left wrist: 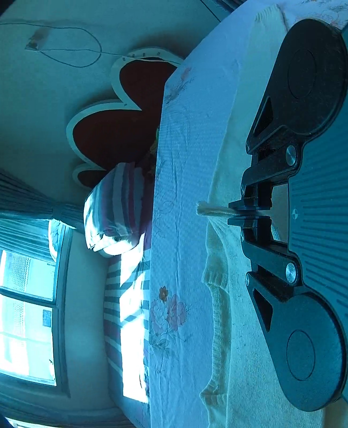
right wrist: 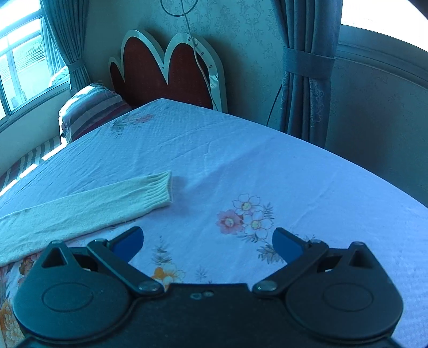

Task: Fold small clothes
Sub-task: 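Grasp the sleeve cuff with the left gripper and lift it, then fold the held sleeve across the sweater body and open the left gripper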

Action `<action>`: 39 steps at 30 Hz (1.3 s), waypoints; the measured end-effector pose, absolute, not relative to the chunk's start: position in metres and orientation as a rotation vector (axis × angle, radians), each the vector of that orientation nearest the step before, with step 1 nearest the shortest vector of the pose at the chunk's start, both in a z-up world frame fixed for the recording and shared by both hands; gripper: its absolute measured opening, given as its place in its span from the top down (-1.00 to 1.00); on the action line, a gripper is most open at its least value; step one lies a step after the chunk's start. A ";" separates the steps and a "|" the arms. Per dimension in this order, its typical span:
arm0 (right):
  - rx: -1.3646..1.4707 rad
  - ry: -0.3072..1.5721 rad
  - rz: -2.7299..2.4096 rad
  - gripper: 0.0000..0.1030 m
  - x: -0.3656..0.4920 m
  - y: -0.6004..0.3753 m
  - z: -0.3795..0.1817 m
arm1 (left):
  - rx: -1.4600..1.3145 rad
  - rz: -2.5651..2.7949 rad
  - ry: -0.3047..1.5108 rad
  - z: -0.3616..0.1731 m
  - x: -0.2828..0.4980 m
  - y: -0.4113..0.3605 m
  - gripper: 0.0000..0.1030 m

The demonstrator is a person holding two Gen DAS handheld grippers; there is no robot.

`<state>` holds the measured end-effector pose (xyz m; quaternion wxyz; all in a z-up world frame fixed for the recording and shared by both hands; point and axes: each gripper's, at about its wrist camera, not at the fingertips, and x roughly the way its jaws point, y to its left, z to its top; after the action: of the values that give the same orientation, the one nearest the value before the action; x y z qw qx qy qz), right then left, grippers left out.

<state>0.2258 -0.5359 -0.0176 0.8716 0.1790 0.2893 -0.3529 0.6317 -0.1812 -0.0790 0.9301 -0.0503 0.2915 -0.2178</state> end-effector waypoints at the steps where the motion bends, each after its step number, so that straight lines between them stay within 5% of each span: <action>1: 0.382 0.610 -0.744 -0.99 0.223 -0.540 -0.020 | -0.093 -0.454 0.601 -0.079 0.631 -0.185 0.95; 9: 0.402 0.613 -0.747 -0.99 0.220 -0.541 -0.024 | -0.013 -0.518 0.688 -0.098 0.630 -0.212 0.92; 10: 0.399 0.612 -0.744 -0.99 0.222 -0.540 -0.023 | -0.003 -0.546 0.714 -0.100 0.630 -0.216 0.50; 11: 0.397 0.611 -0.741 -0.99 0.222 -0.540 -0.021 | 0.003 -0.591 0.726 -0.101 0.627 -0.220 -0.39; 12: 0.395 0.610 -0.738 -0.99 0.224 -0.539 -0.021 | -0.007 -0.625 0.691 -0.099 0.618 -0.220 -0.76; 13: 0.392 0.611 -0.735 -0.99 0.226 -0.538 -0.020 | -0.020 -0.626 0.636 -0.094 0.607 -0.217 -0.91; 18: 0.394 0.602 -0.728 -0.99 0.235 -0.531 -0.014 | -0.173 -0.445 0.554 -0.071 0.574 -0.135 -0.90; 22: 0.377 0.588 -0.709 -0.99 0.244 -0.518 -0.008 | -0.229 -0.070 0.508 -0.066 0.540 -0.025 -0.38; 24: 0.371 0.590 -0.697 -0.99 0.249 -0.512 -0.008 | -0.245 0.061 0.514 -0.071 0.535 0.021 -0.30; 26: 0.361 0.600 -0.686 -0.99 0.255 -0.504 -0.011 | -0.212 0.086 0.648 -0.087 0.548 0.046 -0.25; 28: 0.354 0.618 -0.668 -0.99 0.265 -0.495 -0.015 | -0.156 0.104 0.735 -0.105 0.557 0.057 0.06; 34: 0.377 0.569 -0.578 -0.94 0.296 -0.482 -0.010 | -0.212 0.111 0.705 -0.099 0.540 0.090 0.05; 36: 0.489 0.535 -0.518 -0.37 0.303 -0.496 -0.013 | -0.240 0.109 0.710 -0.101 0.536 0.099 -0.14; 39: 0.651 0.544 -0.507 -0.19 0.318 -0.524 -0.031 | -0.190 0.147 0.695 -0.101 0.521 0.105 -0.35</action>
<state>0.3177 -0.5240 -0.0305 0.8804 0.3123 0.2610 -0.2432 0.5214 0.1053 -0.1011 0.9333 -0.0927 0.3395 0.0720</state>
